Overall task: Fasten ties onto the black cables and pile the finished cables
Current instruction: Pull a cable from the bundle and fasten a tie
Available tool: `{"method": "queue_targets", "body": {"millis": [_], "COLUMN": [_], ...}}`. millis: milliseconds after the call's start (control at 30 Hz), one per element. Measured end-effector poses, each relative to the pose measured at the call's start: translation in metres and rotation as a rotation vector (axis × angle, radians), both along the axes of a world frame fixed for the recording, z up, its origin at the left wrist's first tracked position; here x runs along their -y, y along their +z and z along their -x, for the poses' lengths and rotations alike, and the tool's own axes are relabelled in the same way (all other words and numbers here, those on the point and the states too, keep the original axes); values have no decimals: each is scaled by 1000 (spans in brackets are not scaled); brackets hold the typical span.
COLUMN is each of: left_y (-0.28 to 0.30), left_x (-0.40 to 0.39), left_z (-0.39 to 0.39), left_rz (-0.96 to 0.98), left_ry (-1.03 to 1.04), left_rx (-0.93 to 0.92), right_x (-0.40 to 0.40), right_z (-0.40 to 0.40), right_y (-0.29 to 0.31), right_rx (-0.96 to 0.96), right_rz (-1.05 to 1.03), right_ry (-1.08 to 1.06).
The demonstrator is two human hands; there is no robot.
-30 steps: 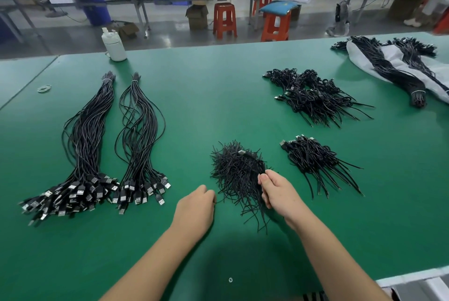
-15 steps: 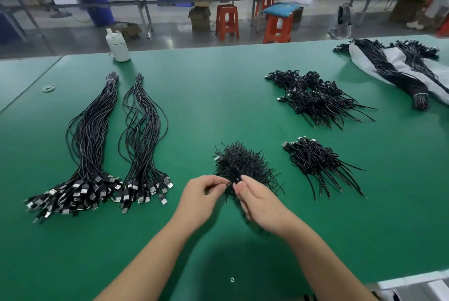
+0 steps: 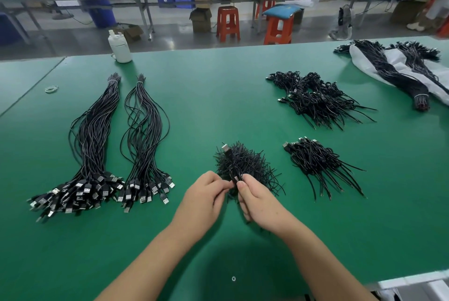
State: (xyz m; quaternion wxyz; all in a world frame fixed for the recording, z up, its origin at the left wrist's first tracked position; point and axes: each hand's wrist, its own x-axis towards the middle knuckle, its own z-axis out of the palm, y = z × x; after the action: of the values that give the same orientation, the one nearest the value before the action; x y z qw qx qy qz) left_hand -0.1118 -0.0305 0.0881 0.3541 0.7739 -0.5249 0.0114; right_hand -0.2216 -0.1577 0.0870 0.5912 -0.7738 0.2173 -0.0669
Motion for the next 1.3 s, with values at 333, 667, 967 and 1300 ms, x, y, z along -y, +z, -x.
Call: {"method": "queue_targets", "body": {"millis": [333, 667, 967, 1300], "left_y": [10, 15, 22, 13], "left_x": [-1, 5, 10, 2], "left_z": [-3, -10, -27, -40], "left_rz": [53, -20, -332, -410], "left_ry": [-122, 80, 158, 33], "left_rx": [691, 42, -697, -935], "right_x": [-1, -13, -8, -5], "right_z": [-6, -8, 0, 4], "right_y": [-4, -7, 4, -4], "right_rx": [-37, -21, -109, 67], "right_rz": [20, -146, 707, 1139], "right_ry": [-10, 2, 230, 269]}}
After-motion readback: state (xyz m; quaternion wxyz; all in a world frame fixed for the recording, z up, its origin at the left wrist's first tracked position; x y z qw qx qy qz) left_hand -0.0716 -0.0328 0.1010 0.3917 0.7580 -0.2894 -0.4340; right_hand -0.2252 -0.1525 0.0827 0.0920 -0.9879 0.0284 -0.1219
